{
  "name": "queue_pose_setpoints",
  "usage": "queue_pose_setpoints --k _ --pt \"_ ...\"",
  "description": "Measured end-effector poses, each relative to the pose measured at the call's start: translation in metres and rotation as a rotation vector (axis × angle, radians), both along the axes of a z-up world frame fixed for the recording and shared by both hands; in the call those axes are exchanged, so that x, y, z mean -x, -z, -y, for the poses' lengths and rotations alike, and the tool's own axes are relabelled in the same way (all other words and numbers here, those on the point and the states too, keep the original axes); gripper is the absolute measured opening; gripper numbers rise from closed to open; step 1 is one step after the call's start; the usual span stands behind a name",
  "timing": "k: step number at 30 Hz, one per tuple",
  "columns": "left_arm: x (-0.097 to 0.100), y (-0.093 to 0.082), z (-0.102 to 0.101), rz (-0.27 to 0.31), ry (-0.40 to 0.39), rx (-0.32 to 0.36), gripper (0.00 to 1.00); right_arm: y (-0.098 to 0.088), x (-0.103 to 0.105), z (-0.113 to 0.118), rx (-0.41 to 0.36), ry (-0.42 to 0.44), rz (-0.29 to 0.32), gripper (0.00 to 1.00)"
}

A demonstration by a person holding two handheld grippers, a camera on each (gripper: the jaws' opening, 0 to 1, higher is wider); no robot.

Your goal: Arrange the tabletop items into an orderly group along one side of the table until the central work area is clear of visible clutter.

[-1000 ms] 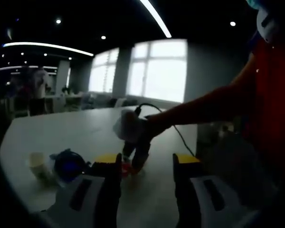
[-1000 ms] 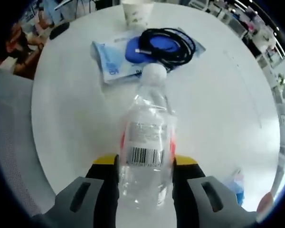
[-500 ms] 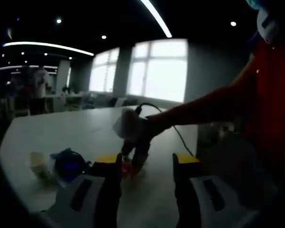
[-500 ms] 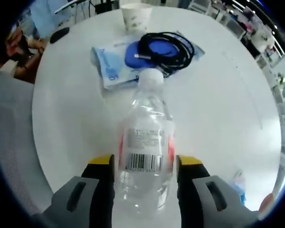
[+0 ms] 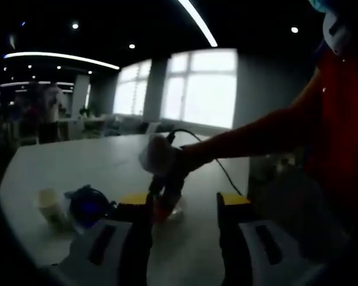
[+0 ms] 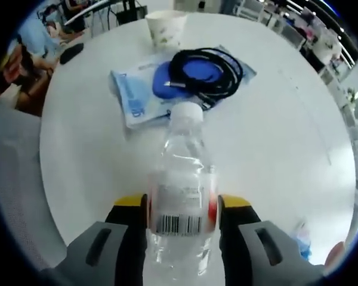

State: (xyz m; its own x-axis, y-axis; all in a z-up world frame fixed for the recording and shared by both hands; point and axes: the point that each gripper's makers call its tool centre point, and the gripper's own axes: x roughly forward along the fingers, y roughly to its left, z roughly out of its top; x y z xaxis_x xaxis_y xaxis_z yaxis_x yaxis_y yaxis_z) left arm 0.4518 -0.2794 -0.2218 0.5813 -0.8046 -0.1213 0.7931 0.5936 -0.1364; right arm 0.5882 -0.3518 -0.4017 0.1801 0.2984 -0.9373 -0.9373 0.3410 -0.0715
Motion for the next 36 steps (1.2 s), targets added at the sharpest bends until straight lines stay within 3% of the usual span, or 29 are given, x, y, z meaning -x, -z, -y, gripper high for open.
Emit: queue_pose_setpoints --k 12,30,36 --pt "-0.0017 0.0011 -0.0001 -0.004 -0.003 0.0 0.4 0.0009 -0.0002 -0.0018 -0.004 -0.002 -0.011 0.43" --pt "-0.0008 0.0043 0.002 -0.016 0.004 -0.009 0.4 -0.0056 0.0023 -0.0016 -0.09 0.021 -0.012 0.4" --pt "-0.0006 0.0051 0.003 -0.02 0.006 -0.011 0.39 -0.0062 0.0037 0.0002 -0.087 0.02 -0.012 0.4"
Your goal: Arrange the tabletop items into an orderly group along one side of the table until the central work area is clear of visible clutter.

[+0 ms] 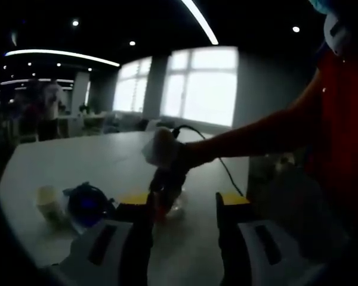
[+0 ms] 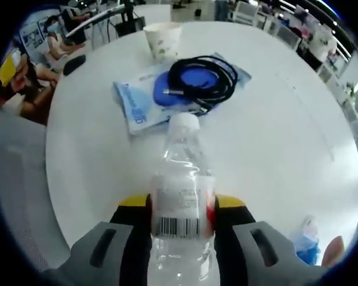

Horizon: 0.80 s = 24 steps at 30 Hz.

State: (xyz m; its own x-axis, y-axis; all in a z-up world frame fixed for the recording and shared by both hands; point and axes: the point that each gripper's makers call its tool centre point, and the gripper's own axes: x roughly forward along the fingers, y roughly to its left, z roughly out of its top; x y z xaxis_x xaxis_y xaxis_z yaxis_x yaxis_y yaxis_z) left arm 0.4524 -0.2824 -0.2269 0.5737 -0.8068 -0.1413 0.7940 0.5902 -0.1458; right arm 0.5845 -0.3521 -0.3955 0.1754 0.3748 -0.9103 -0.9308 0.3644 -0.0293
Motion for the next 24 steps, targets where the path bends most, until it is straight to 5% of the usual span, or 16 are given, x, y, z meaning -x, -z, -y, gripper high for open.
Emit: queue_pose_setpoints --k 24 --pt "0.0001 -0.0006 -0.0015 0.0 -0.004 0.003 0.39 0.0066 -0.001 -0.0057 0.03 0.011 -0.012 0.46"
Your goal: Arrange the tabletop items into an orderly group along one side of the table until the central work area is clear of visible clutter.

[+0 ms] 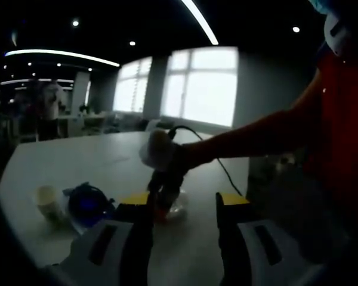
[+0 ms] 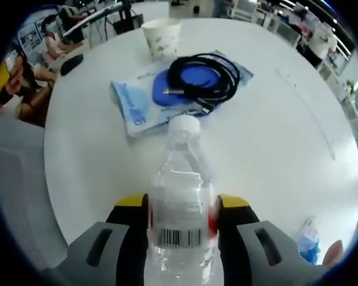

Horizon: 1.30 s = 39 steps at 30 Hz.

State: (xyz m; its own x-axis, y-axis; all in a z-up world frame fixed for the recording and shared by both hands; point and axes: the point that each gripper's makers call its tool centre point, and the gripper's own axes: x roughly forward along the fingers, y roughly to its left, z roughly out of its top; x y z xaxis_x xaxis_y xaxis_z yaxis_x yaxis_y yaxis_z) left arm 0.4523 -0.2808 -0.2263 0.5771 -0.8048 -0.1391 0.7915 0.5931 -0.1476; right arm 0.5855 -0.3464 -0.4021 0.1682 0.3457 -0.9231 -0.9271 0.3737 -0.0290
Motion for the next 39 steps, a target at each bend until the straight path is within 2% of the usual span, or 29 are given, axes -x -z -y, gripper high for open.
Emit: queue_pose_setpoints --k 5,15,32,39 --pt "-0.001 0.001 -0.001 -0.001 -0.003 0.001 0.4 0.002 -0.001 0.003 0.018 -0.009 -0.001 0.45" --pt "-0.004 -0.001 -0.002 0.003 -0.02 0.004 0.49 0.002 0.0 0.003 0.013 -0.005 -0.009 0.44" --pt "-0.014 -0.007 -0.011 0.007 -0.098 0.032 0.79 0.001 0.0 0.002 0.009 -0.024 -0.001 0.42" --pt "-0.016 -0.006 -0.013 -0.004 -0.114 0.037 0.84 0.0 0.0 0.002 0.006 -0.031 0.002 0.41"
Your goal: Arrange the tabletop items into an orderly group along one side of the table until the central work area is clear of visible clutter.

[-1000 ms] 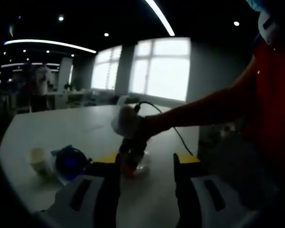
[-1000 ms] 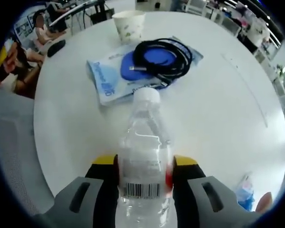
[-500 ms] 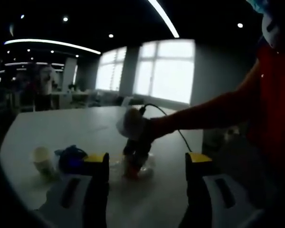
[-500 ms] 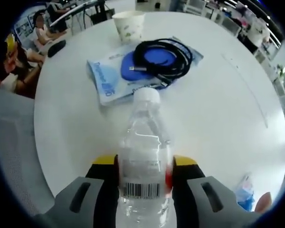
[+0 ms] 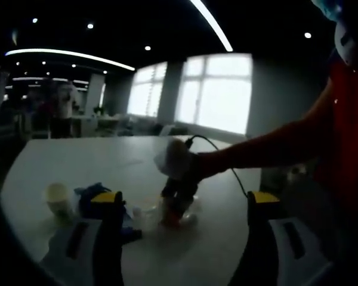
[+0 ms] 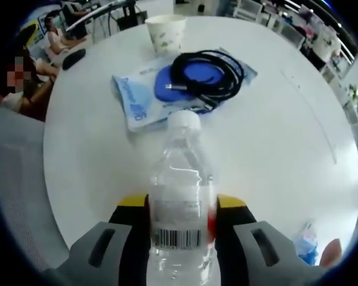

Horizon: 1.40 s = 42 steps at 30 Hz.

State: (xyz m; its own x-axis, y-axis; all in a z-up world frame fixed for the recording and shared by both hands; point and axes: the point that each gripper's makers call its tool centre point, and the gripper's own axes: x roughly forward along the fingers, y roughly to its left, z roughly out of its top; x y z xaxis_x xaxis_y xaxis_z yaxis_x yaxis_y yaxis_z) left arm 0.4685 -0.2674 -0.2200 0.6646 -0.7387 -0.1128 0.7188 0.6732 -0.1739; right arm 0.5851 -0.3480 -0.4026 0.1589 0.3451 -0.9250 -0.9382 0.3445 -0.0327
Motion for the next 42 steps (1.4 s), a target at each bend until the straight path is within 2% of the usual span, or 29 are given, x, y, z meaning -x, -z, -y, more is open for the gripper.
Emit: queue_pose_setpoints --k 11,23,30,36,42 --pt "-0.002 -0.001 -0.002 -0.004 -0.016 0.016 0.89 0.0 0.003 -0.001 -0.009 -0.008 -0.003 0.41" --pt "-0.001 0.001 0.0 -0.009 -0.011 0.003 0.89 -0.002 0.004 -0.002 -0.012 -0.012 0.0 0.4" --pt "0.0 0.004 -0.003 -0.024 -0.018 -0.017 0.89 -0.002 0.003 -0.002 -0.015 -0.016 0.0 0.4" --pt "0.001 0.01 -0.011 -0.038 -0.036 -0.067 0.88 -0.002 0.003 -0.004 -0.022 -0.021 0.0 0.4" --pt "0.004 0.006 -0.023 -0.034 -0.055 -0.09 0.87 -0.002 0.004 -0.004 -0.024 -0.026 -0.002 0.4"
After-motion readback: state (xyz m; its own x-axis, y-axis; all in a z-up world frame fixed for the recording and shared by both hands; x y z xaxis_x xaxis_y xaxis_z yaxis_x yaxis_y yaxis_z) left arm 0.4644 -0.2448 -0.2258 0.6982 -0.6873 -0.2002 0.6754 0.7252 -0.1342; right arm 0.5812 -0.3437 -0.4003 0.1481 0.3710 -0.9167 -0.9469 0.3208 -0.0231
